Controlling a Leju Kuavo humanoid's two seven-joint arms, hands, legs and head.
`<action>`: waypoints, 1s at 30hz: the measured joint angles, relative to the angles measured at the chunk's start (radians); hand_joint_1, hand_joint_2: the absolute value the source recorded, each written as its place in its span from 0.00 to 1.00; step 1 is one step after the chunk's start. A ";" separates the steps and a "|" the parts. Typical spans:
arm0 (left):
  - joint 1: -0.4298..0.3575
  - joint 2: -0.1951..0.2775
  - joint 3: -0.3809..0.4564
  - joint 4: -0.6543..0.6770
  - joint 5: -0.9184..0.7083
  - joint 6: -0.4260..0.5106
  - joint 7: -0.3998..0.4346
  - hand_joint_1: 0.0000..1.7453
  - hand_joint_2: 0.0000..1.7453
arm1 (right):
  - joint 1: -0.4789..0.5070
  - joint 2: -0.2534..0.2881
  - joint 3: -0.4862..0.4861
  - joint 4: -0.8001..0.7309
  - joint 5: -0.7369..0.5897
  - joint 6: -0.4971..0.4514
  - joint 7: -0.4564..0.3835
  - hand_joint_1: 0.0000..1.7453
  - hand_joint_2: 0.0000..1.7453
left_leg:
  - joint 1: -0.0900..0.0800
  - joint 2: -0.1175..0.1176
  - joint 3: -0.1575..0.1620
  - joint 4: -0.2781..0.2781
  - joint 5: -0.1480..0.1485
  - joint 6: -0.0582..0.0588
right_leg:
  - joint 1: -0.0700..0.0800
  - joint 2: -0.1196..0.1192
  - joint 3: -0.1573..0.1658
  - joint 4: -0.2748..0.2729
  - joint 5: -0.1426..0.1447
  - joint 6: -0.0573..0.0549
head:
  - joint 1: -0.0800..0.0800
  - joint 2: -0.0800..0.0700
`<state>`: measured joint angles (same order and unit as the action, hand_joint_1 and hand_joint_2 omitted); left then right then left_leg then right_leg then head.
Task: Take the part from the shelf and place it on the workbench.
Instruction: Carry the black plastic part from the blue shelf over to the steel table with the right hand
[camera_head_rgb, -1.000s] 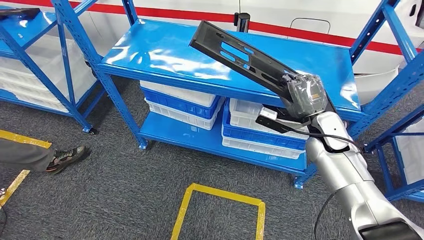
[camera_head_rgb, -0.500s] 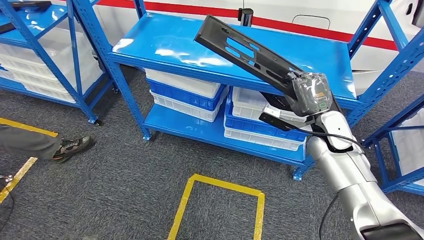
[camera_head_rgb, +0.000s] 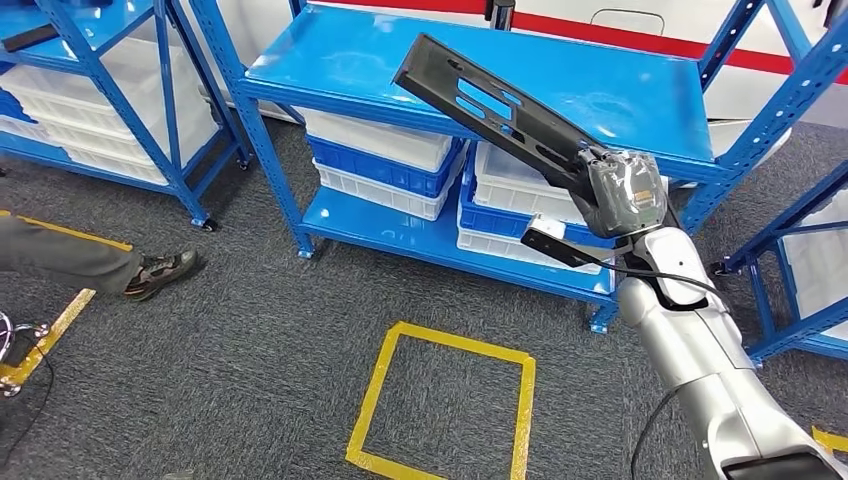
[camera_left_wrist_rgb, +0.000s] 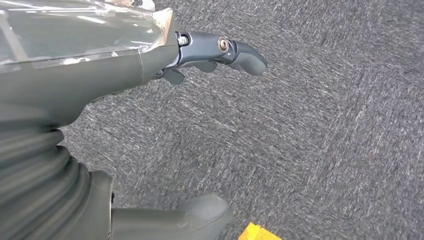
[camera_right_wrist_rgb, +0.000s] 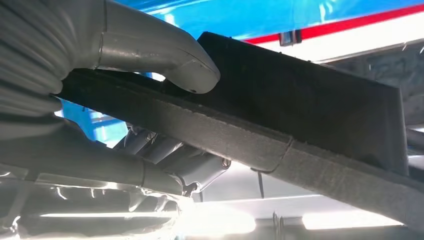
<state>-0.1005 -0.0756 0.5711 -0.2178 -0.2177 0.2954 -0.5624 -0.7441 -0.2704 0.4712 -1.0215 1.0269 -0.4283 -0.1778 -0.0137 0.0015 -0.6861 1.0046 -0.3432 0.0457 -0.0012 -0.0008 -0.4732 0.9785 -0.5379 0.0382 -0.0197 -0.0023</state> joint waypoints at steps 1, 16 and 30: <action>0.001 0.001 0.000 0.000 0.000 0.000 -0.002 0.00 1.00 | 0.001 0.000 -0.001 -0.001 0.000 0.000 0.000 0.93 1.00 | 0.001 0.000 -0.002 -0.001 0.006 -0.005 | -0.006 0.000 -0.006 -0.002 0.004 -0.009 | -0.001 0.000; 0.005 0.002 0.000 0.000 -0.003 0.004 -0.010 0.00 1.00 | 0.002 0.006 -0.010 -0.008 0.000 0.000 0.000 0.93 1.00 | 0.038 -0.009 0.100 0.017 -0.110 -0.043 | -0.019 -0.005 -0.080 0.011 0.080 0.003 | -0.003 0.000; 0.004 0.003 0.000 0.000 -0.014 -0.001 -0.004 0.00 1.00 | 0.003 -0.003 -0.028 -0.015 -0.001 -0.002 0.000 0.93 1.00 | 0.009 -0.009 0.073 0.008 -0.083 0.003 | -0.030 -0.007 -0.098 -0.019 0.120 0.025 | -0.002 0.000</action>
<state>-0.0962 -0.0727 0.5715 -0.2174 -0.2315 0.2945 -0.5666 -0.7411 -0.2732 0.4432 -1.0361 1.0256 -0.4301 -0.1774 -0.0050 -0.0078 -0.6130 1.0127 -0.4261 0.0485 -0.0313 -0.0079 -0.5711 0.9597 -0.4181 0.0628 -0.0215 -0.0023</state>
